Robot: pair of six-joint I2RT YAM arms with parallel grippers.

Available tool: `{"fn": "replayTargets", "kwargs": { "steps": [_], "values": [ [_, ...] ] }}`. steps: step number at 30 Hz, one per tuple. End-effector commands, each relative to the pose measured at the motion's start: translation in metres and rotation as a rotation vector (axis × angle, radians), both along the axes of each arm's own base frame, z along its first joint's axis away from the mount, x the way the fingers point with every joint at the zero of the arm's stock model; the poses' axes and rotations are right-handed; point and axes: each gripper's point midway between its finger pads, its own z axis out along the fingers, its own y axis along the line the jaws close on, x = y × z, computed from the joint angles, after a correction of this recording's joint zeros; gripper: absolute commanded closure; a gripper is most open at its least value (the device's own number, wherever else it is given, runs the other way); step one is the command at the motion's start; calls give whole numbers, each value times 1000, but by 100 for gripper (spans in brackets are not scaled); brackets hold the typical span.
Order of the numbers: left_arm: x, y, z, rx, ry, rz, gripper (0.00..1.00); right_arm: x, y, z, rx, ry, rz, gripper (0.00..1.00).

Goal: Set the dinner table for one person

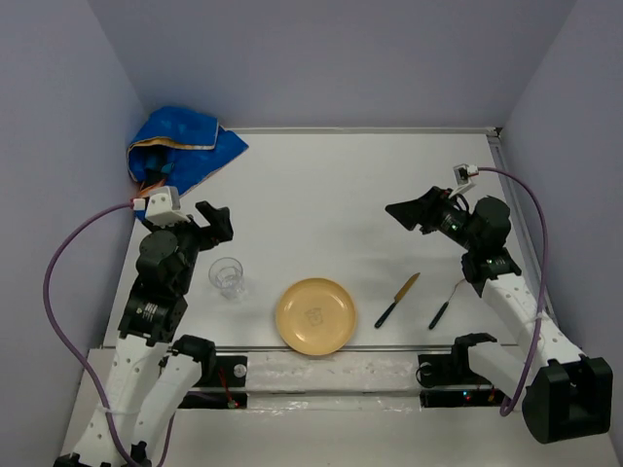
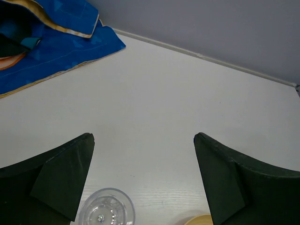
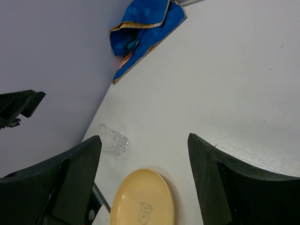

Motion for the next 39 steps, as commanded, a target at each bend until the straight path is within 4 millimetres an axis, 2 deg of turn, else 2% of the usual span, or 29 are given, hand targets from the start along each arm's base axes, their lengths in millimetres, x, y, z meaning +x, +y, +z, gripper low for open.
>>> {"fn": "replayTargets", "kwargs": {
  "steps": [1, 7, 8, 9, 10, 13, 14, 15, 17, 18, 19, 20, 23, 25, 28, 29, 30, 33, 35, 36, 39],
  "values": [
    [10, 0, 7, 10, -6, 15, 1, -3, 2, 22, 25, -87, 22, 20],
    [35, 3, 1, -1, 48, 81, 1, 3, 3, 17, 22, -70, 10, 20],
    [45, 5, -3, -4, 66, 104, 1, 1, 10, 16, 10, -74, 27, 20],
    [52, 6, 6, -32, 57, 115, 1, 2, 15, 13, -1, -57, 33, 20],
    [64, 7, -2, -32, 93, 128, 1, 3, 18, 10, -17, -58, 38, 20],
    [92, 26, 3, -93, 99, 190, 1, 7, 28, 1, -45, -28, 35, 20],
    [100, 33, -2, -106, 114, 218, 1, 3, 37, -2, -54, -22, 57, 20],
    [116, 50, -22, -118, 167, 271, 1, 1, 40, -5, -65, -21, 63, 20],
    [131, 64, -38, -143, 206, 314, 3, 0, 45, -10, -71, -13, 62, 20],
    [141, 80, -61, -166, 258, 365, 7, -2, 48, -14, -75, -5, 70, 20],
    [144, 100, -72, -172, 282, 420, 11, -6, 52, -15, -76, -3, 87, 20],
    [154, 115, -91, -163, 317, 473, 13, -6, 52, -17, -79, -1, 89, 20],
    [167, 148, -112, -133, 373, 547, 17, -13, 55, -22, -88, 8, 111, 20],
    [174, 170, -150, -73, 474, 610, 18, -17, 53, -23, -101, 0, 114, 20],
    [175, 203, -162, -58, 503, 700, 18, -22, 51, -23, -107, -4, 120, 20],
    [176, 204, -167, -59, 513, 705, 19, -23, 51, -24, -111, -6, 123, 20],
    [174, 218, -176, -65, 529, 740, 20, -24, 51, -24, -115, -8, 125, 20],
    [168, 241, -185, -77, 539, 794, 22, -25, 50, -29, -126, -4, 127, 20],
    [168, 250, -190, -79, 545, 815, 23, -26, 52, -34, -132, 7, 139, 20],
    [169, 258, -197, -82, 556, 828, 23, -26, 53, -33, -131, 9, 149, 20],
    [170, 264, -218, -91, 599, 839, 25, -24, 57, -36, -133, 22, 170, 21]
  ]
}}
